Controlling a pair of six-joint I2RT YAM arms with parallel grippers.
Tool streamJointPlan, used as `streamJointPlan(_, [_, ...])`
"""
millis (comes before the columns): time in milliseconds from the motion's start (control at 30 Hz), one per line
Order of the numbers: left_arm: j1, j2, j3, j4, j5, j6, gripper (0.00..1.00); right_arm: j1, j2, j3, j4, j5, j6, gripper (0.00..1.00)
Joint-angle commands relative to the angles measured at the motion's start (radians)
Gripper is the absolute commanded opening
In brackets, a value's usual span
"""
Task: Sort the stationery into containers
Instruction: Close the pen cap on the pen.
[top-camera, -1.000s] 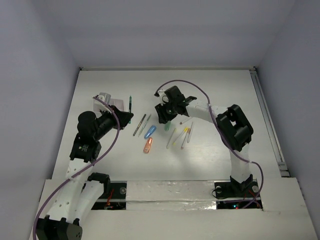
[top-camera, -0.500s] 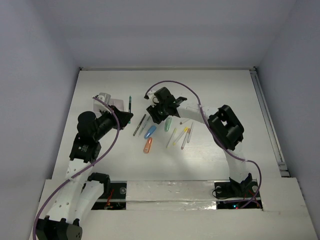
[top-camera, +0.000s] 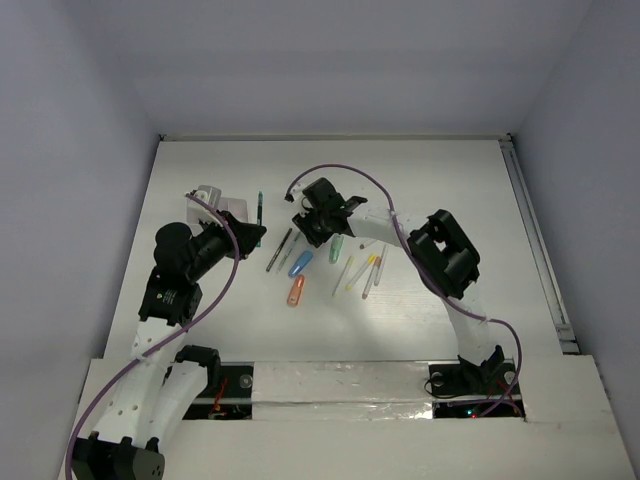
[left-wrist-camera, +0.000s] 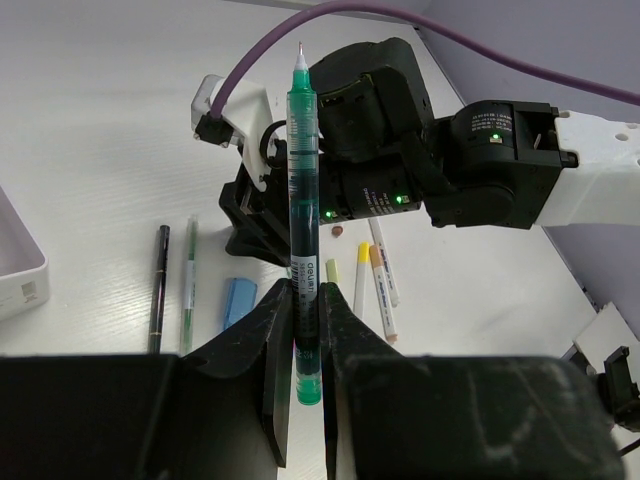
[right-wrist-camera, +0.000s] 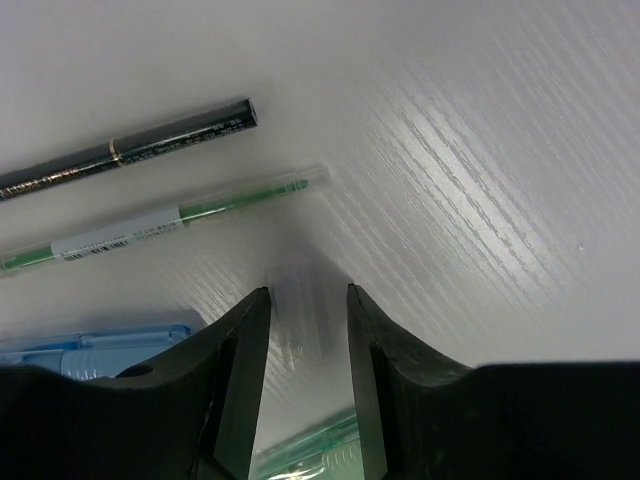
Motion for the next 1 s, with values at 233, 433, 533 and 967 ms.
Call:
streamJointPlan(233, [-0.005, -0.018, 0.049, 0.028, 0.001, 0.014, 0.00, 0.010, 0.014, 0.033, -0.001, 0.075, -0.009, 0.22])
streamJointPlan(433, [-0.005, -0.018, 0.047, 0.031, 0.004, 0.012, 0.00, 0.010, 0.004, 0.023, 0.029, 0.097, 0.014, 0.00])
streamJointPlan(533, [-0.005, -0.017, 0.043, 0.036, 0.007, 0.009, 0.00, 0.010, -0.040, -0.012, 0.083, 0.129, 0.043, 0.00])
streamJointPlan(967, [-0.005, 0.003, 0.006, 0.137, 0.156, -0.041, 0.00, 0.010, -0.389, -0.310, 0.595, 0.174, 0.521, 0.00])
